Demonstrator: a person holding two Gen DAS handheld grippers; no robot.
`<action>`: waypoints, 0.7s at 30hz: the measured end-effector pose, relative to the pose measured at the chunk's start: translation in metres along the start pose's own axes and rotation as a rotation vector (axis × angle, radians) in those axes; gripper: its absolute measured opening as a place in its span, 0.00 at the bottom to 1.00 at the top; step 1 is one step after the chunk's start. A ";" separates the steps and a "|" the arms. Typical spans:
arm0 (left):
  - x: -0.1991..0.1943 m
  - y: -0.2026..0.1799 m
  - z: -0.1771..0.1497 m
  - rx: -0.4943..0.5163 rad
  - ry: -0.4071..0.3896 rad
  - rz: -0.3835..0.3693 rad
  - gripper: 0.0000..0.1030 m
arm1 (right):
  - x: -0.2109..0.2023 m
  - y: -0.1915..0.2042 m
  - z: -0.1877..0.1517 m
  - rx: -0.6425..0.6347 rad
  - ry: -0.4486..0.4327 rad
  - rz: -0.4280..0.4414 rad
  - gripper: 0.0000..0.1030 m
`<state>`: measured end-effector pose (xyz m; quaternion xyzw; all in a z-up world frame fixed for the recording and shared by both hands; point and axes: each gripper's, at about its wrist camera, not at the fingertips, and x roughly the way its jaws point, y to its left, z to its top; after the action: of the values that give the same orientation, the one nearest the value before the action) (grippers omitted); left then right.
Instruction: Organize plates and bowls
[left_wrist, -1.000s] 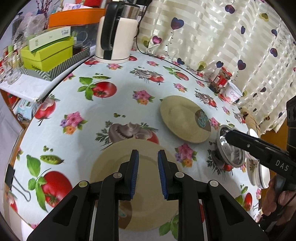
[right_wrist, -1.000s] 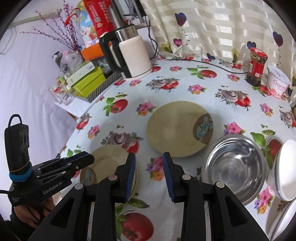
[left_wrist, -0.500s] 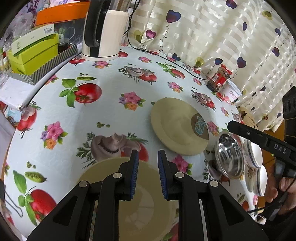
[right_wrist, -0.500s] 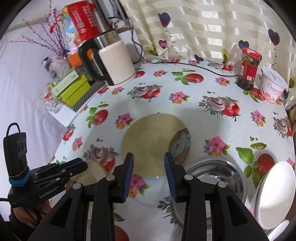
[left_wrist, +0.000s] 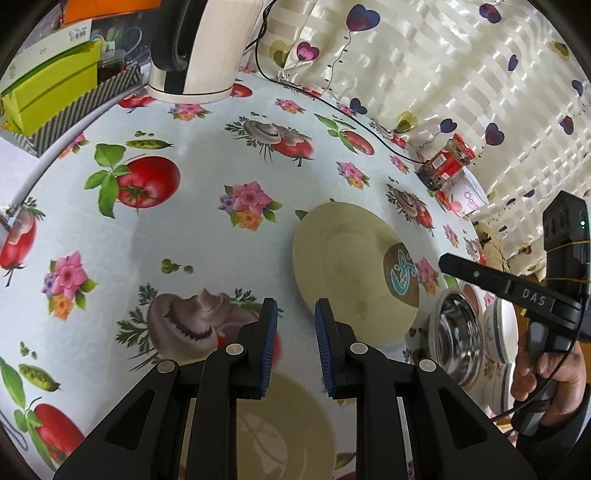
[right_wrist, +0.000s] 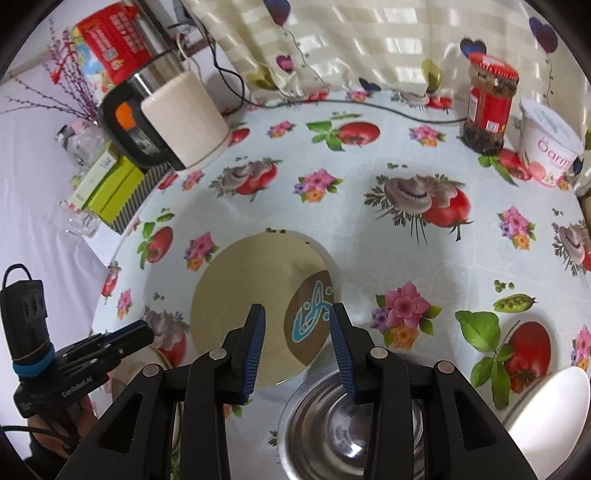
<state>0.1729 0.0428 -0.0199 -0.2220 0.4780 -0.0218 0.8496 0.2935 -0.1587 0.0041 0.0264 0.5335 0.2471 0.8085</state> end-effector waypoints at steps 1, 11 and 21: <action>0.003 0.000 0.002 -0.005 0.005 -0.007 0.21 | 0.003 -0.001 0.001 0.001 0.009 -0.001 0.34; 0.026 0.002 0.008 -0.041 0.046 -0.018 0.21 | 0.028 -0.010 0.005 0.013 0.083 -0.015 0.34; 0.043 0.001 0.010 -0.065 0.081 -0.021 0.21 | 0.046 -0.016 0.008 0.014 0.138 -0.027 0.34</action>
<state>0.2039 0.0371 -0.0503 -0.2533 0.5101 -0.0240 0.8216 0.3209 -0.1508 -0.0364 0.0079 0.5901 0.2337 0.7727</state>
